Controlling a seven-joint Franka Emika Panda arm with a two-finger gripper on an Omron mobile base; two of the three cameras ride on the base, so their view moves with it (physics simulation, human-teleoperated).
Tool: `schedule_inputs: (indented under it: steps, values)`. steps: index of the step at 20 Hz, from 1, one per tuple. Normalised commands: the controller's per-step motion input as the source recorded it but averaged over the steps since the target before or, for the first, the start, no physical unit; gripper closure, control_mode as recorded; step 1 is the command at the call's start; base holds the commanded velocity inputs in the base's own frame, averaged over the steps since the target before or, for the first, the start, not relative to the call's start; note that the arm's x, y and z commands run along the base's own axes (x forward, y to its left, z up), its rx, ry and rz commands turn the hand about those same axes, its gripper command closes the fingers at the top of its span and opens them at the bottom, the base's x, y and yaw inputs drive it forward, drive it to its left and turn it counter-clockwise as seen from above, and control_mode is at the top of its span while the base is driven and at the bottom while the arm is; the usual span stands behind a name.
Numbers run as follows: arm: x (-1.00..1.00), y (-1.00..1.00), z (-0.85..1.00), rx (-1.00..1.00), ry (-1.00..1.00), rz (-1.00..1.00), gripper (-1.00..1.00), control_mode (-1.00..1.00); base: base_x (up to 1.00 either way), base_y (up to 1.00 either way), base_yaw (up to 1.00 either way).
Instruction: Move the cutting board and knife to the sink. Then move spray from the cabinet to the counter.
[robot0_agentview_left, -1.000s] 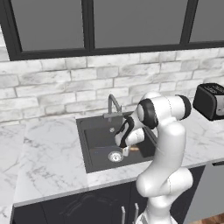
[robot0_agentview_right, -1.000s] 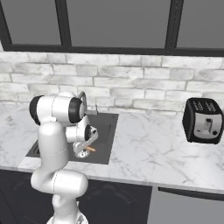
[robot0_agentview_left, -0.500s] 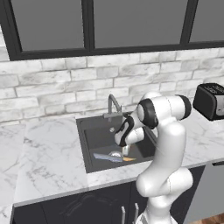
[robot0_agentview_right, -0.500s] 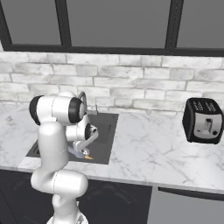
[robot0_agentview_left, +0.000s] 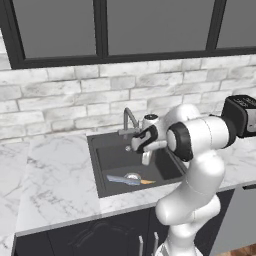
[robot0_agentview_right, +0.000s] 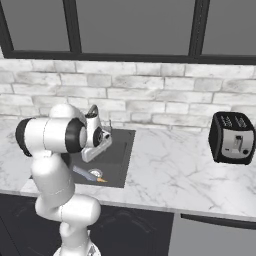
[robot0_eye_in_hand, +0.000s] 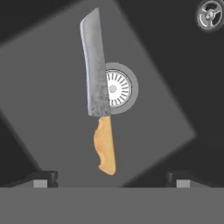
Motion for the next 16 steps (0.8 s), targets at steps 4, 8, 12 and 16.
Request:
schedule_inputs:
  steps: [4,8,12,16]
  values:
    - [-0.39,-0.52,1.0,0.09,0.0,0.0,-1.0,-1.0,0.0,0.0,0.0]
    - [-0.44,-0.38,1.0,0.1,0.0,-0.02,-1.0,-1.0,0.0,0.0,0.0]
    - [-0.49,-0.13,1.0,0.11,-0.01,-0.12,-1.0,-1.0,0.0,0.0,0.0]
    - [-0.54,0.0,1.0,0.0,-0.12,-0.26,-1.0,-1.0,0.0,0.0,0.0]
